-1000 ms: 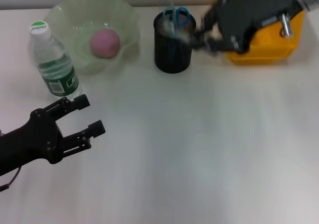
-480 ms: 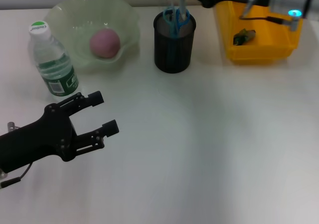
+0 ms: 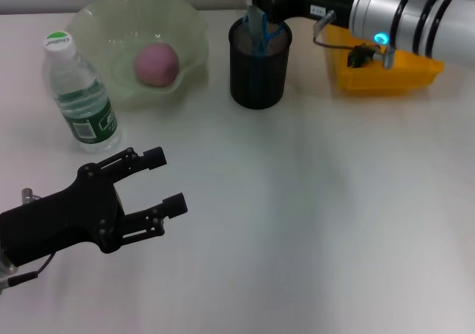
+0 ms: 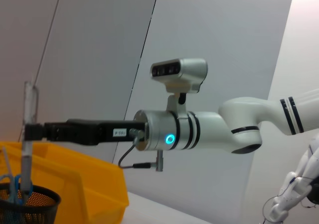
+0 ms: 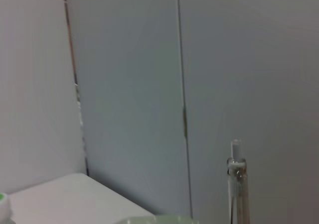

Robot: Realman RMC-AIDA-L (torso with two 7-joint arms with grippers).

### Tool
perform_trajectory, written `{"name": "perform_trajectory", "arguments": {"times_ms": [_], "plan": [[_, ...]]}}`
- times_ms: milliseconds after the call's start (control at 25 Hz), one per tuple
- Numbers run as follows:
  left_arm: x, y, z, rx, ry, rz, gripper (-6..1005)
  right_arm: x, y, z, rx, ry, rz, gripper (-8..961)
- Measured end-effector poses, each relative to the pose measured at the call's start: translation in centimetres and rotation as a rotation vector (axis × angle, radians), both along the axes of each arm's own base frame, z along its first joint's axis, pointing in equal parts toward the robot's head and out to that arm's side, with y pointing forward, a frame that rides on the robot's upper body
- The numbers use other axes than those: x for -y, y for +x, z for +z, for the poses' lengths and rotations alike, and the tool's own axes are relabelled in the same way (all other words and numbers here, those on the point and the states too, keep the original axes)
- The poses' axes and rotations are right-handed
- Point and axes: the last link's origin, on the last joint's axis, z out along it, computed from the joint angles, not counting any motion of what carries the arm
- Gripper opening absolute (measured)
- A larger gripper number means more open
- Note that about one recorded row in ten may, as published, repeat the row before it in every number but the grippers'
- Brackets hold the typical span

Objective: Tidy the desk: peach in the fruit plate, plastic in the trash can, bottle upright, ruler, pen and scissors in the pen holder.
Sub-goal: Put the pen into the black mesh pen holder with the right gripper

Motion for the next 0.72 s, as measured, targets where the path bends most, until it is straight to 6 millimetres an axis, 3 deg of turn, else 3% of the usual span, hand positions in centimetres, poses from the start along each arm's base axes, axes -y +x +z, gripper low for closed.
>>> {"name": "perform_trajectory", "arguments": {"times_ms": [480, 720], "plan": [[0.3, 0.2, 0.2, 0.019, -0.01, -0.02, 830, 0.7, 1.7, -0.1, -0.004, 0.021, -0.026, 135], [0.2, 0.2, 0.2, 0.016, -0.009, -0.016, 830, 1.8, 2.1, 0.4, -0.072, 0.009, 0.001, 372]]}}
